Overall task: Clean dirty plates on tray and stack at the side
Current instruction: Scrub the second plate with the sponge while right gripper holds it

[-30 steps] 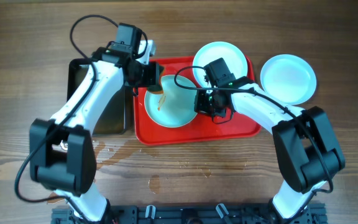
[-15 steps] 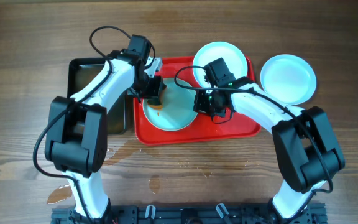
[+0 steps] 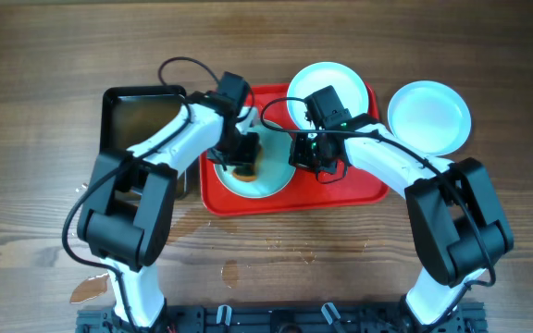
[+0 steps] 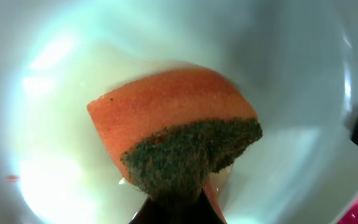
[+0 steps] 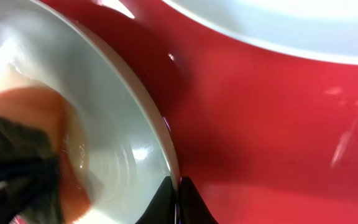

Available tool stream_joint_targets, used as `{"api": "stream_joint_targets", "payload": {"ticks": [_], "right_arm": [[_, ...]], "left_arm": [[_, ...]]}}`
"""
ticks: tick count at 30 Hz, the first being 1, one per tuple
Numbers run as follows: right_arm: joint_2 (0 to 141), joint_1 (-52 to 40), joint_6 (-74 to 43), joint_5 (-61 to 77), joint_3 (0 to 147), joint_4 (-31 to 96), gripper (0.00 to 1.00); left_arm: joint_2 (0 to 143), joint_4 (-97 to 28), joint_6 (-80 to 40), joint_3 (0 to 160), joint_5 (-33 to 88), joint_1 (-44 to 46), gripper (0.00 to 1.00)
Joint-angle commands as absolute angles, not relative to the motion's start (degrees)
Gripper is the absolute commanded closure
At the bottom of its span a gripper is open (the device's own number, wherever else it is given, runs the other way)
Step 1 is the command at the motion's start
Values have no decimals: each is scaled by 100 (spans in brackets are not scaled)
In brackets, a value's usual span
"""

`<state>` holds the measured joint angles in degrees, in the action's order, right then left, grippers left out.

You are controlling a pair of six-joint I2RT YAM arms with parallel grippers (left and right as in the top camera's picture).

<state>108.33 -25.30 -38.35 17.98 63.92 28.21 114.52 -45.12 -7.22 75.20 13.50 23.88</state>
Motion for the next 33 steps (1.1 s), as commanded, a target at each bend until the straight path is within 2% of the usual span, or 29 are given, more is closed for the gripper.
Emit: {"api": "stream_joint_targets", "payload": {"ticks": [1,5,8,10,13,22,25,30,33], "right_arm": [[10932,-2554,-3900,1942,6504,2762,95],[10932,-2554,-3909,1942,6504,2744,96],[10932,-2554,-3900,1944,6504,2749,96],[10932,-2554,-3896,1942,6504,2751,96],[10932,-2554,-3894,1942,6504,2766,96],[10932,-2554,-3896,1940,6501,2751,96],[10932,-2554,-3896,1940,6501,2751,96],[10932,-2554,-3896,1940,6501,2751,96],[10932,-2554,-3898,1940,6501,2746,96]], "left_arm": [[11528,-4639,-799,7352,1728,2545,96],[11528,-4672,-731,7352,1632,2539,96],[11531,-4508,-932,7352,617,2475,96],[11531,-4383,-1522,7352,-475,2340,96],[11531,-4320,-2147,7352,-1363,2095,96],[11528,-4281,-2300,7352,-1428,1861,96],[11507,-4311,-2281,7356,-722,1957,96],[11456,-4237,-1975,7363,2193,2117,96],[11456,-4040,-1977,7363,3026,2237,96]]}}
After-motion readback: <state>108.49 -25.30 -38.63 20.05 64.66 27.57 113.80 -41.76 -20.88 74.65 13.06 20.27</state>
